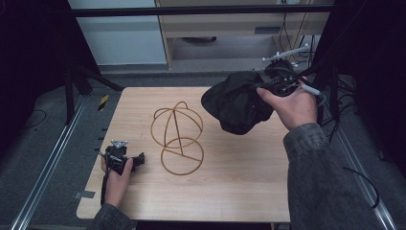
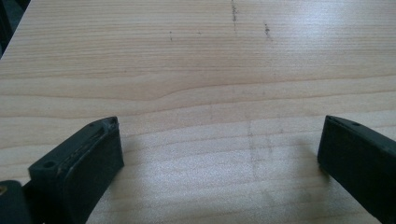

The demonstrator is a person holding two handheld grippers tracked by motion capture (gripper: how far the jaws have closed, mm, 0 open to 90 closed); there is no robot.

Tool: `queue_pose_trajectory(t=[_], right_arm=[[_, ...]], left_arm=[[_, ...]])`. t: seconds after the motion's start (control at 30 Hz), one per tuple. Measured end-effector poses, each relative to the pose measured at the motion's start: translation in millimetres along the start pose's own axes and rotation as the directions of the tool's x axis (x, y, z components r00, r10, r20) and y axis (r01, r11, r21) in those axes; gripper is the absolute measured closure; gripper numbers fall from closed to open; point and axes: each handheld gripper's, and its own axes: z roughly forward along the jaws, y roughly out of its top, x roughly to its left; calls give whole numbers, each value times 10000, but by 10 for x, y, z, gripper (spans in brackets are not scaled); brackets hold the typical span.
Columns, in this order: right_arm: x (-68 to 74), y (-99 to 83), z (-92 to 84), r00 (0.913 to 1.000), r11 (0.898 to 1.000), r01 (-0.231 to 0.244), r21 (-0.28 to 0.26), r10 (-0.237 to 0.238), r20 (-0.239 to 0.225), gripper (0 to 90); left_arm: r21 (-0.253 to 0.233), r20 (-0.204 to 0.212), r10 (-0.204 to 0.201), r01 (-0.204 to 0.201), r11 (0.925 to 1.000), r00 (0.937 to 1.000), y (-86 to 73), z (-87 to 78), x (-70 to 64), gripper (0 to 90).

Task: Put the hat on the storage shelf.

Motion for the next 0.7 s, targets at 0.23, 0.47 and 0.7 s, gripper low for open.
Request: queue_pose_trajectory(t=[0.23, 0.47, 0.7], right_arm=[[137, 204, 55, 9999, 9992, 43, -410, -48, -130, 870], [272, 354, 109, 9990, 9974, 94, -715, -125, -424, 870], [370, 420, 126, 9973, 9964, 163, -828, -221, -695, 870]], left_arm=[[-13, 13, -1, 1, 10000, 10000, 0, 1, -1, 0], [-9, 34, 18, -18, 10000, 10000, 0, 1, -1, 0], [6, 45, 42, -42, 10000, 10000, 0, 0, -2, 0]])
